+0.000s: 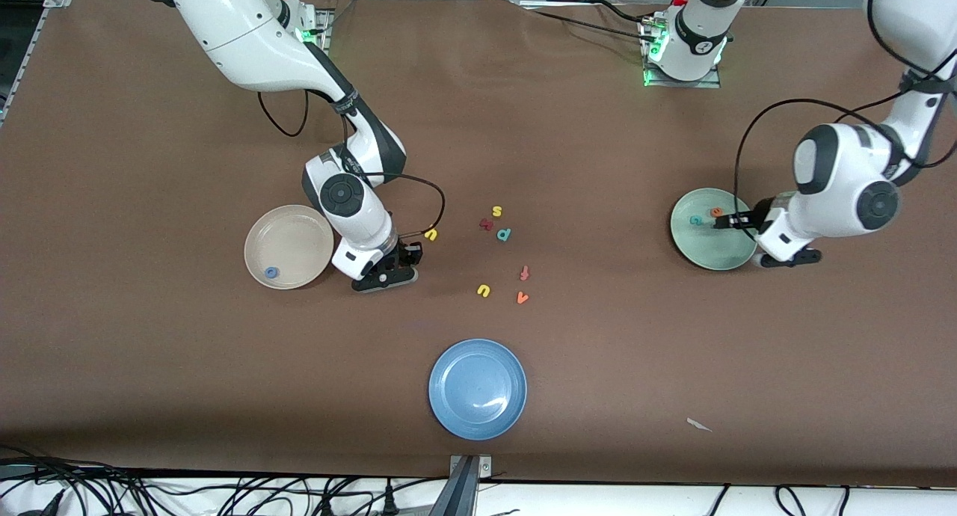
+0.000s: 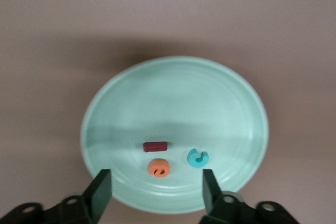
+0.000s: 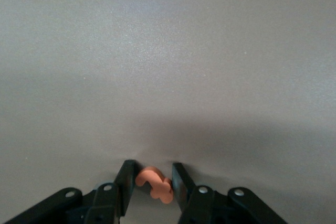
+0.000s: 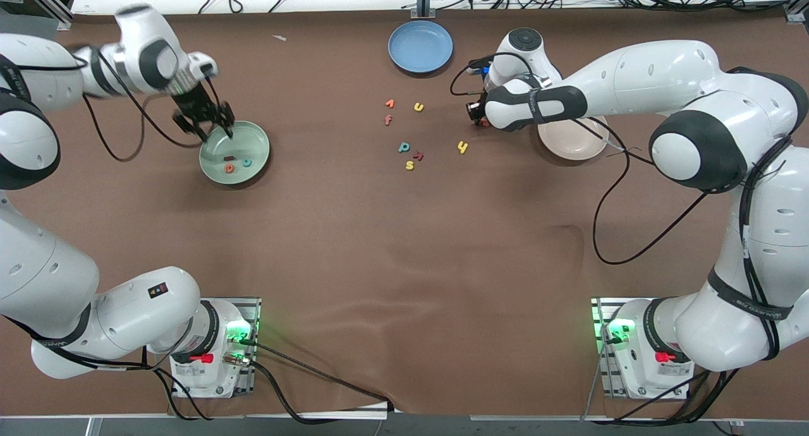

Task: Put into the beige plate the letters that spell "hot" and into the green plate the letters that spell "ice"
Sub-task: 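Grasp the orange f with the right gripper while the left arm withdraws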

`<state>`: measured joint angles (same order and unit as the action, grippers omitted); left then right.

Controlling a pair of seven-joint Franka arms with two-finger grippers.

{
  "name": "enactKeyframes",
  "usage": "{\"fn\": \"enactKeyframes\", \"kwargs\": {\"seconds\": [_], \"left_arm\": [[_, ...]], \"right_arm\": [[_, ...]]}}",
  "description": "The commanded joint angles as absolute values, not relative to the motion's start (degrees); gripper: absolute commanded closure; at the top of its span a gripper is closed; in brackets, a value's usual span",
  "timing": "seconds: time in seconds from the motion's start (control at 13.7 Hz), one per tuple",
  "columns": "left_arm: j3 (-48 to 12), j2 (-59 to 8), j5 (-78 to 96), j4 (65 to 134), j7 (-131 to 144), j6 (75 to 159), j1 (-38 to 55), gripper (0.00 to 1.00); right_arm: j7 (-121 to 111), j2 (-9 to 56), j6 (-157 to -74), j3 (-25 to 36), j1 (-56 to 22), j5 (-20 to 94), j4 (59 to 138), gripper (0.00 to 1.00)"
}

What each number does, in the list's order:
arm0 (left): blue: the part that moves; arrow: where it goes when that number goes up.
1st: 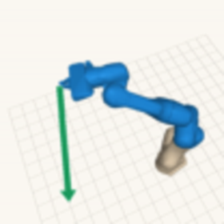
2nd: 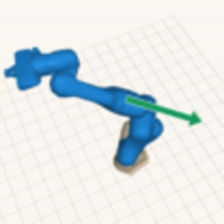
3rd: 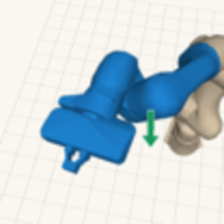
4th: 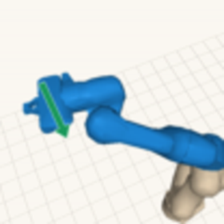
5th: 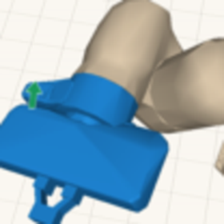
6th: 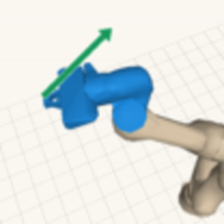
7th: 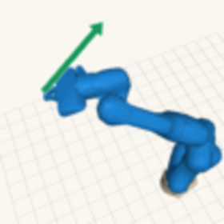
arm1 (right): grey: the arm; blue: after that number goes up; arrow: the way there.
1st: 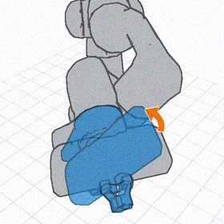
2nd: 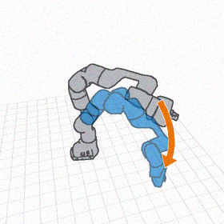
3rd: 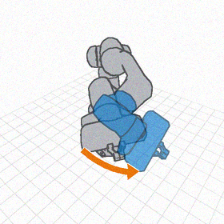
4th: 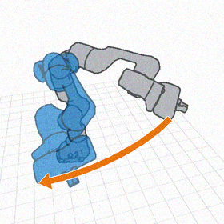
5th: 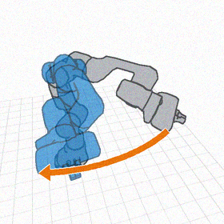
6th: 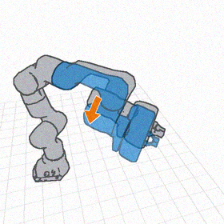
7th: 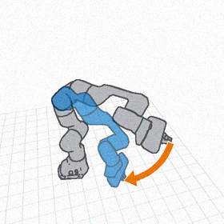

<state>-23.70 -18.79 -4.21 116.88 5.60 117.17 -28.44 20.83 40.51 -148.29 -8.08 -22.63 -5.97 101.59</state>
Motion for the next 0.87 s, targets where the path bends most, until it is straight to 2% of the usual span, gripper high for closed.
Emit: {"fn": "enactKeyframes", "kwargs": {"seconds": [0.0, 0.07, 0.22, 0.36, 0.51, 0.8], "left_arm": [[-24.4, -15.4, -2.5, 104.4, 5.7, 101.3, -27.9, 0.0], [-24.7, -15.4, -2.5, 100.2, 6.2, 97.6, -27.9, 0.0], [-25.1, -15.2, -2.5, 92.8, 7.6, 91.6, -27.9, 0.0], [-26.5, -15.2, -2.6, 86.4, 7.7, 86.9, -28.0, 0.0], [-27.0, -14.9, -2.6, 82.6, 7.8, 84.5, -28.0, 0.0], [-27.1, -14.0, -2.6, 78.4, 7.8, 84.4, -27.9, 0.0]], "right_arm": [[21.8, 40.7, -149.4, -7.0, -23.2, -7.6, 102.7, 0.83], [21.5, 40.5, -149.2, -7.0, -23.2, -7.6, 102.7, 0.89], [21.0, 39.0, -148.5, -7.0, -23.0, -7.6, 102.7, 0.9], [19.3, 34.3, -142.4, -7.2, -21.4, -7.6, 103.4, 0.9], [13.9, 29.6, -135.7, -7.6, -17.9, -7.7, 104.4, 0.9], [2.4, 22.7, -134.3, -8.3, -10.4, -7.6, 111.7, 0.85]]}}
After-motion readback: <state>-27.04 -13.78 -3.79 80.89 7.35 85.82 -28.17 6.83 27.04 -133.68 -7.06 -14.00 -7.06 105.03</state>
